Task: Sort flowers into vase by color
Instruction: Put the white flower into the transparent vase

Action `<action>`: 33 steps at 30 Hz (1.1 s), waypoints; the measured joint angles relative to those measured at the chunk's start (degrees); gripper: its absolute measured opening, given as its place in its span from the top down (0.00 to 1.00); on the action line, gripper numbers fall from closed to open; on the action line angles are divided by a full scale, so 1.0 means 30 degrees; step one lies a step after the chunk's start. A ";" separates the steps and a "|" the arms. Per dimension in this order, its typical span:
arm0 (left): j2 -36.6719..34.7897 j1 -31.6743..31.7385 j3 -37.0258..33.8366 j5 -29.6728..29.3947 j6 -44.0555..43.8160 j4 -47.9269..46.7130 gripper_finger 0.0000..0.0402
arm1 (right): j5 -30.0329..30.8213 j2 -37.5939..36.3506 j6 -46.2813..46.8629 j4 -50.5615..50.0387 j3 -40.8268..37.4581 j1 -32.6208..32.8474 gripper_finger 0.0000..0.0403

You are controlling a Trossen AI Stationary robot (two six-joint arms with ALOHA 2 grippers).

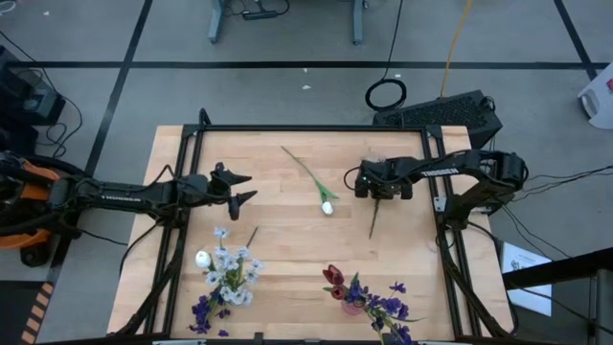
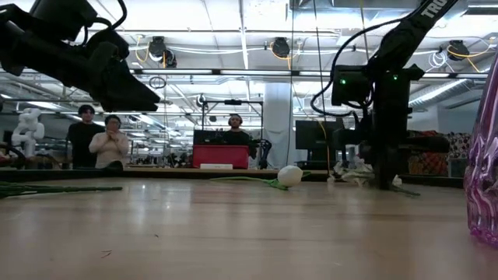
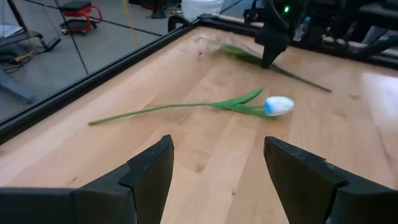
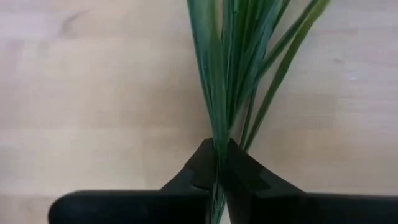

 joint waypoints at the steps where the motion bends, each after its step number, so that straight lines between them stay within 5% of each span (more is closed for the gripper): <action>1: -0.0004 0.0000 0.0000 0.0109 0.0007 0.0145 0.37 | -0.0016 -0.0273 -0.0469 0.0468 -0.0086 0.0165 0.97; 9: 0.0000 -0.0120 0.0085 0.0661 0.0007 0.3931 0.37 | 0.3287 -0.4567 -0.6226 0.2935 0.1244 0.1497 0.99; 17: 0.2009 -0.1424 0.3360 0.1140 0.1009 0.3793 0.37 | 0.3975 -0.8146 -1.3659 0.7426 0.3144 0.2480 1.00; 24: 0.5641 -0.1727 0.6606 0.1473 0.1560 0.3725 0.37 | 0.4046 -0.6642 -2.0087 1.1870 0.4836 0.4592 1.00; 33: 0.7915 -0.1845 0.9458 0.2742 0.1562 0.3834 0.37 | 0.3990 -0.2477 -2.2498 1.3388 0.8003 0.6442 1.00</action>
